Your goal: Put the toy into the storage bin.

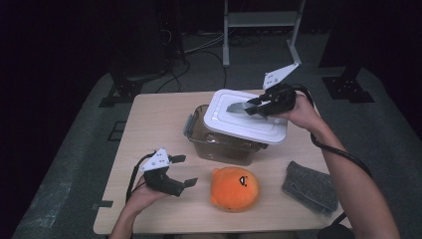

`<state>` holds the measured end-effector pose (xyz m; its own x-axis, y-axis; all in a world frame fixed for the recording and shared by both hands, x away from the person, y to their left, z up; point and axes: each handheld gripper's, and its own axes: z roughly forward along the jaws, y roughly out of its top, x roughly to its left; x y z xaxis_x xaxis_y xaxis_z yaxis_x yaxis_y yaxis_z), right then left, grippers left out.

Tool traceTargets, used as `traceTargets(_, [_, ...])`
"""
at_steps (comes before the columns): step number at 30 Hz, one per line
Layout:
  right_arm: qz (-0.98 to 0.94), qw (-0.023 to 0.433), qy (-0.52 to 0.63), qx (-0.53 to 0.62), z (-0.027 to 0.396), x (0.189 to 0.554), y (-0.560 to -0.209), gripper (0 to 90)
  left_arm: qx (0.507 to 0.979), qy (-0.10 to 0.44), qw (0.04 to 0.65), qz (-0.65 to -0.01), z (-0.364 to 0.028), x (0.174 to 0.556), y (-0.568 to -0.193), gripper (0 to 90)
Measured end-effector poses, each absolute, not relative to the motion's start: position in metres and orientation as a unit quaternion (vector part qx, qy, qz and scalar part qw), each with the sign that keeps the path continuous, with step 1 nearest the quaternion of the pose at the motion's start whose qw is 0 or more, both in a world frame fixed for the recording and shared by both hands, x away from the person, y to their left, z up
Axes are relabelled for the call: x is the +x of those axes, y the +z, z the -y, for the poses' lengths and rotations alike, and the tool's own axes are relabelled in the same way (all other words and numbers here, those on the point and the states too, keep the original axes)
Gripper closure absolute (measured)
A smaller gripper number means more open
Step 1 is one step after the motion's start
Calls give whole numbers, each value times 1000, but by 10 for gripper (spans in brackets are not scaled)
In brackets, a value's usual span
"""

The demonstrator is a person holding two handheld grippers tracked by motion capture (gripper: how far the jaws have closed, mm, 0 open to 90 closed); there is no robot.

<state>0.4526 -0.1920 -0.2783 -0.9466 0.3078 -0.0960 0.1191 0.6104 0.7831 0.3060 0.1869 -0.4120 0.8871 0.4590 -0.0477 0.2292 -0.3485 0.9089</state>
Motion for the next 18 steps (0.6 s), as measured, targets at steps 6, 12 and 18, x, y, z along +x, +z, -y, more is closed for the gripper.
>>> traceTargets(6, [-889,117,423,134,210,449,-278,658,814,106,530,-212,-185,306,-413,92])
traceTargets(12, [-887,122,421,145,226,447,-279,658,815,106,529,-211,-185,307,-413,92])
traceTargets(18, [-886,129,416,158,246,441,-281,658,815,106,529,-211,-185,307,-414,92])
